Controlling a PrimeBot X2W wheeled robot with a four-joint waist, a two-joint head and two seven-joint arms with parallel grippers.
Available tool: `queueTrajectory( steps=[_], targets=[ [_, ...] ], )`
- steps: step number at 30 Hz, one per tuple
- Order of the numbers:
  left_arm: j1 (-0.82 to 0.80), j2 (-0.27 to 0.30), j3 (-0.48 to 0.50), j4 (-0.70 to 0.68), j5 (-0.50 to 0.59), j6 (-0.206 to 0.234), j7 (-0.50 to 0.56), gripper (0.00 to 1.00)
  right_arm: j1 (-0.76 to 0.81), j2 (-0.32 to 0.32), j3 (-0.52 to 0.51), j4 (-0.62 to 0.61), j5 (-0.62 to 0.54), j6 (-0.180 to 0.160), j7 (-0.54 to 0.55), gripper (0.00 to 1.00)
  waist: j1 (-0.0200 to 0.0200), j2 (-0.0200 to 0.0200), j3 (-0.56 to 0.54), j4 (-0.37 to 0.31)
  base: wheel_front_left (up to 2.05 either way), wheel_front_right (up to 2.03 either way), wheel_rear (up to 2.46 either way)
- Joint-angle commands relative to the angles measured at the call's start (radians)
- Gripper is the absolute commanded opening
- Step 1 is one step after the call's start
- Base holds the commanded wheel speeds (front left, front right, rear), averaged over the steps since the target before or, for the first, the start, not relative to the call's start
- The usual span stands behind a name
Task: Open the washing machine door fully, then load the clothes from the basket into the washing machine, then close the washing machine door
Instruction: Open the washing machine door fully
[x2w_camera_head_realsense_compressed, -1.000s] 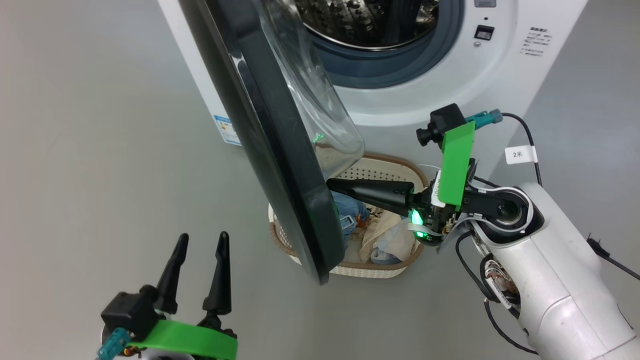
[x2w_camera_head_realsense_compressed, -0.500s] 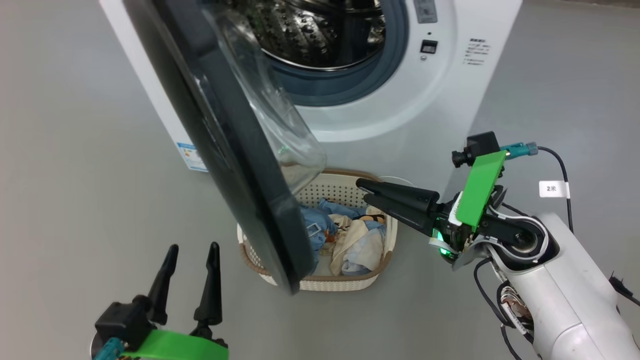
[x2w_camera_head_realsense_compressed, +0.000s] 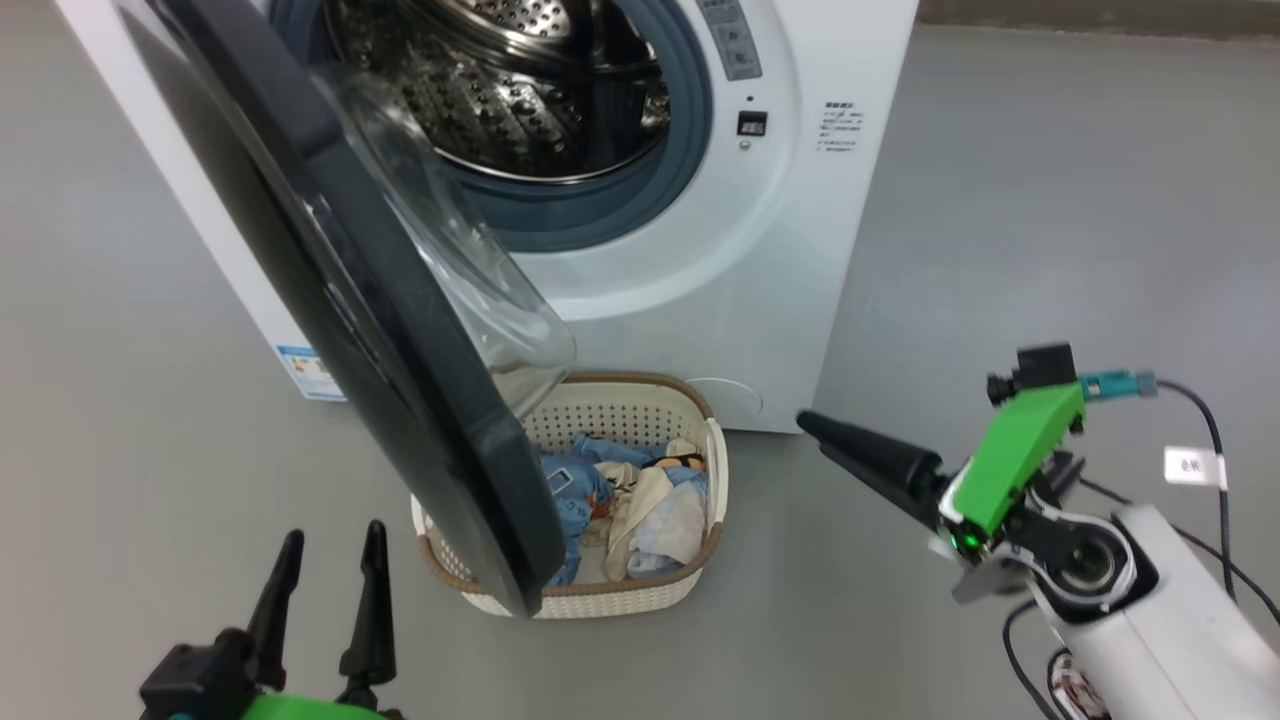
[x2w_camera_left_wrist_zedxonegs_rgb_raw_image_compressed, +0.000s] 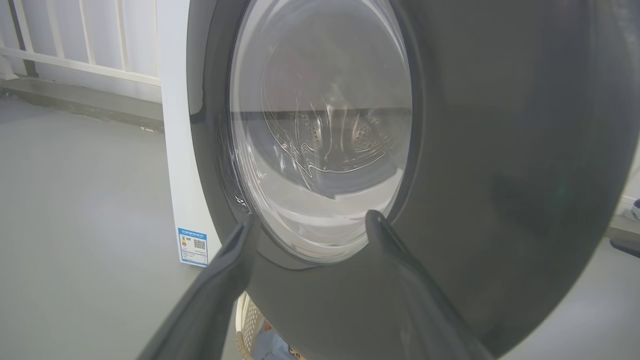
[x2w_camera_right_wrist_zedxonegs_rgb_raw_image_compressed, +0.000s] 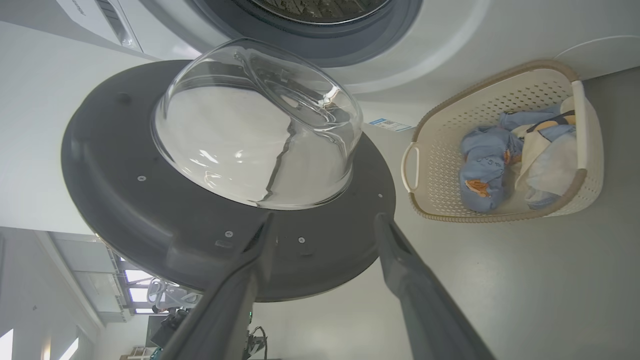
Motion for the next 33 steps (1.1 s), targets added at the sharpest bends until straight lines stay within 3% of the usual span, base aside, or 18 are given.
queueTrajectory(
  steps=[1, 13, 20, 28, 33],
  targets=[
    [0.006, 0.015, 0.038, -0.029, 0.002, 0.001, -0.006, 1.0, 0.014, -0.008, 0.015, -0.02, -0.019, 0.006, -0.022, 1.0, 0.0, 0.0, -0.017, -0.018, 0.0, 0.0, 0.0],
    [0.037, 0.022, 0.08, -0.034, 0.005, 0.001, -0.006, 1.0, 0.132, -0.109, 0.083, -0.03, -0.083, 0.006, -0.241, 1.0, 0.0, 0.0, -0.033, -0.057, 0.0, 0.0, 0.0],
    [0.042, 0.019, 0.092, -0.032, 0.005, 0.001, -0.006, 1.0, 0.158, -0.158, 0.171, -0.036, -0.158, 0.006, -0.436, 1.0, 0.0, 0.0, -0.033, -0.073, 0.0, 0.0, 0.0],
    [0.042, 0.014, 0.093, -0.028, 0.01, 0.001, -0.006, 1.0, 0.156, -0.239, 0.35, -0.003, -0.257, 0.006, -0.795, 1.0, 0.0, 0.0, -0.042, -0.076, 0.0, 0.0, 0.0],
    [0.041, 0.012, 0.098, -0.029, 0.013, 0.001, -0.006, 1.0, 0.152, -0.259, 0.38, 0.06, -0.311, 0.006, -0.875, 1.0, 0.0, 0.0, -0.044, -0.074, 0.0, 0.0, 0.0]
  ],
)
